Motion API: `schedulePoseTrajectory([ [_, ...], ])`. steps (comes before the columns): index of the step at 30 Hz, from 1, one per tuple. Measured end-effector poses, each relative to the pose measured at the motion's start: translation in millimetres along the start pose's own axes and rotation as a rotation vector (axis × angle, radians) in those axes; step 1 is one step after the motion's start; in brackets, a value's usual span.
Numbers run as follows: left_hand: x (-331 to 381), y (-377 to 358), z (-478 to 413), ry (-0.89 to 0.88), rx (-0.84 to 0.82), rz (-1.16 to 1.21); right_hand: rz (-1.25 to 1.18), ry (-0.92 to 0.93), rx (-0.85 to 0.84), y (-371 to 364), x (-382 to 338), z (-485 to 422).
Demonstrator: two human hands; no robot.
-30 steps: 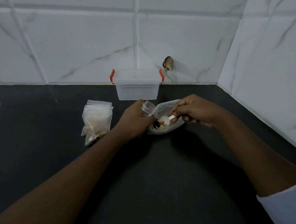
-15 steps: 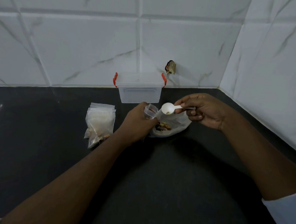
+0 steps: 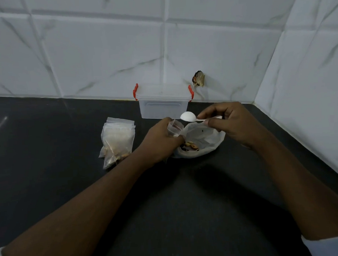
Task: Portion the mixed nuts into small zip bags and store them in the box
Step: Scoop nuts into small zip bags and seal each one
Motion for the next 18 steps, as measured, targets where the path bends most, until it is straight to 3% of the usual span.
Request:
schedulePoseTrajectory([
  [4,1,4,0,0.003,0.04,0.032,0.33,-0.039,-0.079,-1,15,1],
  [9,0,10,-1,0.006,0.101,0.036,0.502,-0.01,-0.283,-39,20,3],
  [14,0,14,0,0.011,0.141,0.034,0.48,0.002,-0.195,-27,17,0],
  [18,0,10,1,0.017,0.111,0.029,0.561,-0.002,-0.307,-46,21,2],
])
Point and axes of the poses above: each hand's wrist, its own z-axis away from the middle knuckle, its own y-axis out of the back of the hand, x = y × z, the point moved 10 cm from there along -z, towards the middle knuckle, and after that the axes turned 1 degree about -x, right-handed, at the moved point
